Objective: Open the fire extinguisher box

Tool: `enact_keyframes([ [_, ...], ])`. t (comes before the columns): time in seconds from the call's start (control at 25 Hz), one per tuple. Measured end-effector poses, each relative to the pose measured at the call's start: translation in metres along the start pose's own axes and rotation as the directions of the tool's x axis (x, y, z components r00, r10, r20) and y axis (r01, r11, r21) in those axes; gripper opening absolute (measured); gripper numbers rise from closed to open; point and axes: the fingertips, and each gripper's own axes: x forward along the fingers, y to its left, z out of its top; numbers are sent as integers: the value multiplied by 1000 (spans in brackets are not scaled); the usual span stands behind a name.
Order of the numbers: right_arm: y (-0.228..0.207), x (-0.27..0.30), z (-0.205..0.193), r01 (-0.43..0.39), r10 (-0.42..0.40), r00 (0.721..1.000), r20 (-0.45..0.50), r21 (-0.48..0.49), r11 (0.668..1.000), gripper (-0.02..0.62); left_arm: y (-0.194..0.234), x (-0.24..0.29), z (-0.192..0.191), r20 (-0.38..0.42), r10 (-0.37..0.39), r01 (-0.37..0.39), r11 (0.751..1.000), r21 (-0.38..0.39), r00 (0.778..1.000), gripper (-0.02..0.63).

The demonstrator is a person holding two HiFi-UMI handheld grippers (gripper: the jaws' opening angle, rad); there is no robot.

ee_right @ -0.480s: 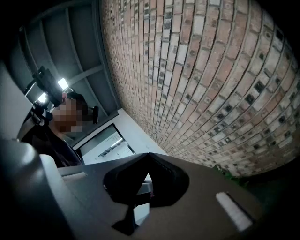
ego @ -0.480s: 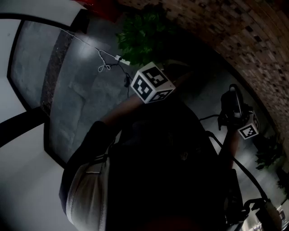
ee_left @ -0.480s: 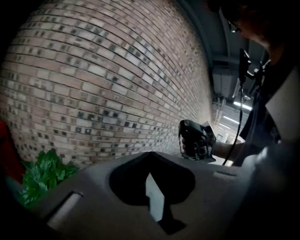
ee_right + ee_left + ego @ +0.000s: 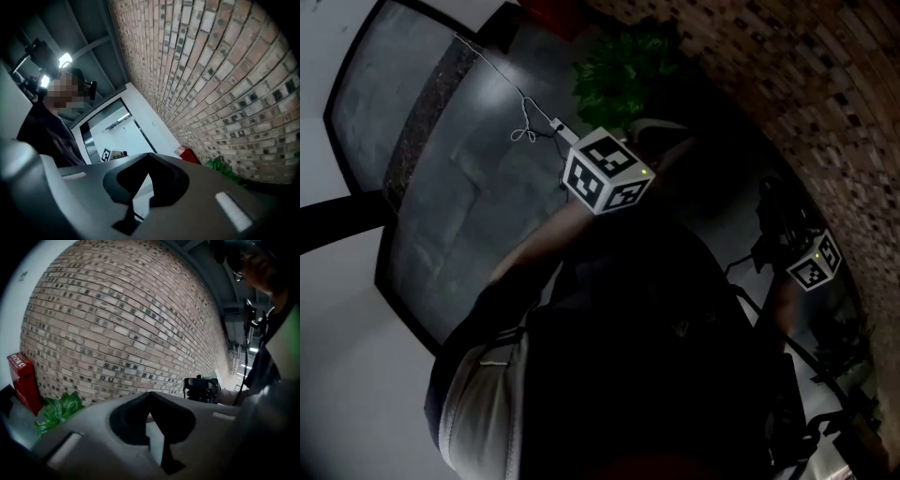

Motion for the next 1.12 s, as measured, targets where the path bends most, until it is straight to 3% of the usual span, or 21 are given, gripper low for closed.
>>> enact_keyframes([
  [0.24, 4, 68, 24, 4, -2, 999, 40, -65, 998, 0, 59, -63, 14, 83, 53, -52, 999, -9, 995, 5],
  [0.48, 18, 191, 2, 38, -44, 998, -54, -110, 993, 0, 127, -160, 35, 160, -13, 27, 996, -89, 987, 3],
  [0.68, 51, 276, -15, -39, 24, 994, -107, -135, 990, 0, 164, -237, 48, 209, 7, -8, 1000, 7, 978, 3],
  [0.84, 78, 324, -32, -154, 116, 969, -219, -168, 974, 0, 167, -278, 61, 272, -20, -8, 994, 105, 962, 3],
  [1.0, 86, 366, -38, -213, 147, 941, -305, -196, 957, 0, 207, -307, 54, 289, 101, -111, 994, 20, 952, 3],
  [1.12, 84, 384, -37, -241, 157, 930, -332, -228, 943, 0, 236, -330, 52, 340, 184, -174, 983, -61, 922, 3],
])
